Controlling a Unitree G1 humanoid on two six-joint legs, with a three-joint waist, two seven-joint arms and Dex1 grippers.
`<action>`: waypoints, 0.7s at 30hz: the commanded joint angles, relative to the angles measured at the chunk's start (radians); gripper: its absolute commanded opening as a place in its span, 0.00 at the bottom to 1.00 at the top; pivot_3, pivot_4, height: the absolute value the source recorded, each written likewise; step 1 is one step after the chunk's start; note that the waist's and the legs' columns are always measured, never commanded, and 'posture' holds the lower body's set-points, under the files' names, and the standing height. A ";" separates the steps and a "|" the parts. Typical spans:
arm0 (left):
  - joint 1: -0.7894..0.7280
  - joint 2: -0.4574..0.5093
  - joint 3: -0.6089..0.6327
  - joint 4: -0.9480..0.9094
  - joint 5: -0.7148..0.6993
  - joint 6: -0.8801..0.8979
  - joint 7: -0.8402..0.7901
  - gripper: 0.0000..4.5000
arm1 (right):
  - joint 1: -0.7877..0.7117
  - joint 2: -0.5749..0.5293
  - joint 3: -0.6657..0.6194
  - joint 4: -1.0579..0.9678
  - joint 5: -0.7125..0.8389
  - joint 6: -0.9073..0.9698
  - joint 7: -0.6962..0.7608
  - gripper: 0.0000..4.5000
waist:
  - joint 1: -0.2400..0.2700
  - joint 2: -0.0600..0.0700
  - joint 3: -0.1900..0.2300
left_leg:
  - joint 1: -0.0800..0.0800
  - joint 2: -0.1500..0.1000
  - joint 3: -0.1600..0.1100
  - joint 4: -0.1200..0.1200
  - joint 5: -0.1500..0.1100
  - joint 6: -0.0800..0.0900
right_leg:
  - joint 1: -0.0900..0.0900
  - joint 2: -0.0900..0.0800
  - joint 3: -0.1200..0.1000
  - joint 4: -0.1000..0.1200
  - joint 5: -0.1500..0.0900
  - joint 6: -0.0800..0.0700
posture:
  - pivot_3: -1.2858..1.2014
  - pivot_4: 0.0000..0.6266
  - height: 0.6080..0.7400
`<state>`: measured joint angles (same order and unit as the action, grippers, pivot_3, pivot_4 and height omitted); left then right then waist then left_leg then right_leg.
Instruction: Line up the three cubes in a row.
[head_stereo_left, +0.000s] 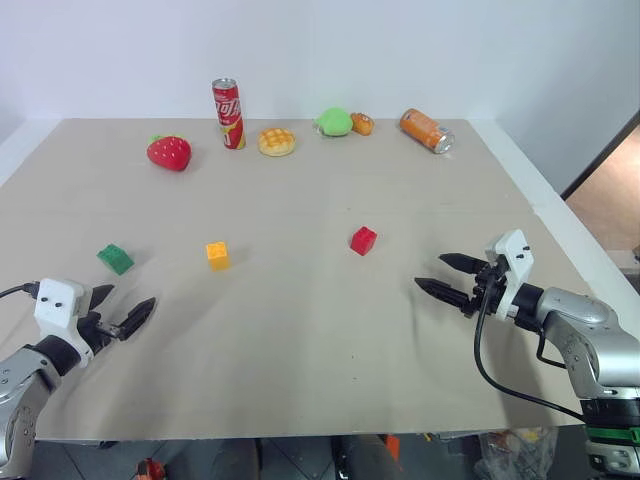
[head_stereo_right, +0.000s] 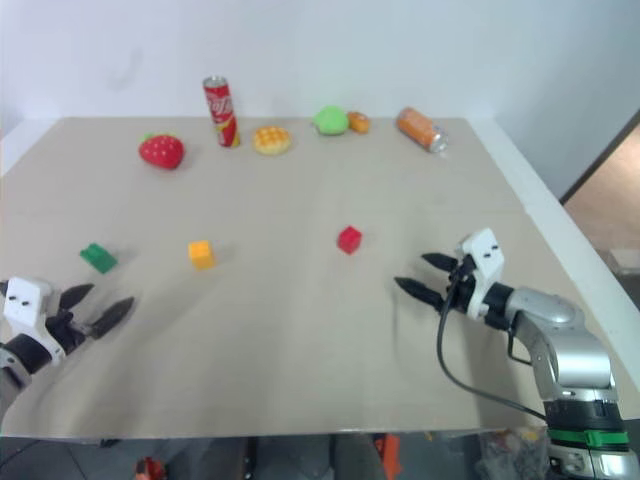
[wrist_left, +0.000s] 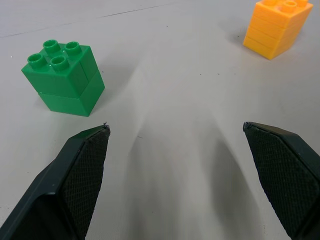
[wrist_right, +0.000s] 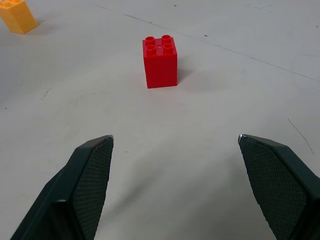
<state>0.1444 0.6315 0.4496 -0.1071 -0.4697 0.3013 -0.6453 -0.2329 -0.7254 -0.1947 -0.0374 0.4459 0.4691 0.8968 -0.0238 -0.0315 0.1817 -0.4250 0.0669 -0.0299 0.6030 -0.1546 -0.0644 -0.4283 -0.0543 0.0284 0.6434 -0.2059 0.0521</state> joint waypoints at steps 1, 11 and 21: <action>-0.021 0.008 0.016 -0.035 -0.023 -0.007 -0.020 0.99 | 0.006 0.006 -0.011 -0.047 0.015 -0.003 -0.005 0.92 | 0.000 0.000 0.000 | 0.000 0.000 0.000 0.000 0.000 0.000 | 0.000 0.000 0.000 0.000 0.000 0.000 | 0.52 0.24 1.00; -0.190 0.089 -0.131 -0.225 -0.080 0.051 -0.153 0.99 | -0.115 0.052 0.068 0.099 -0.124 -0.137 -0.082 0.92 | 0.000 0.000 0.000 | 0.000 0.000 0.001 0.001 0.000 0.000 | 0.000 0.000 0.000 0.000 0.001 -0.001 | 0.52 0.24 1.00; -0.485 0.016 -0.389 -0.195 -0.045 0.011 -0.259 0.99 | -0.277 0.196 0.183 0.346 -0.200 -0.262 -0.062 0.92 | -0.001 0.000 0.000 | 0.000 0.000 -0.001 0.000 0.000 0.001 | 0.002 0.002 0.001 0.000 0.000 0.001 | 0.52 0.24 1.00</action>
<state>-0.3306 0.6481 0.0691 -0.3041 -0.5256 0.3400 -0.8902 -0.4878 -0.5213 0.0031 0.3074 0.2472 0.2366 0.8311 -0.0247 -0.0315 0.1818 -0.4249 0.0668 -0.0309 0.6029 -0.1542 -0.0637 -0.4262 -0.0519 0.0294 0.6435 -0.2060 0.0534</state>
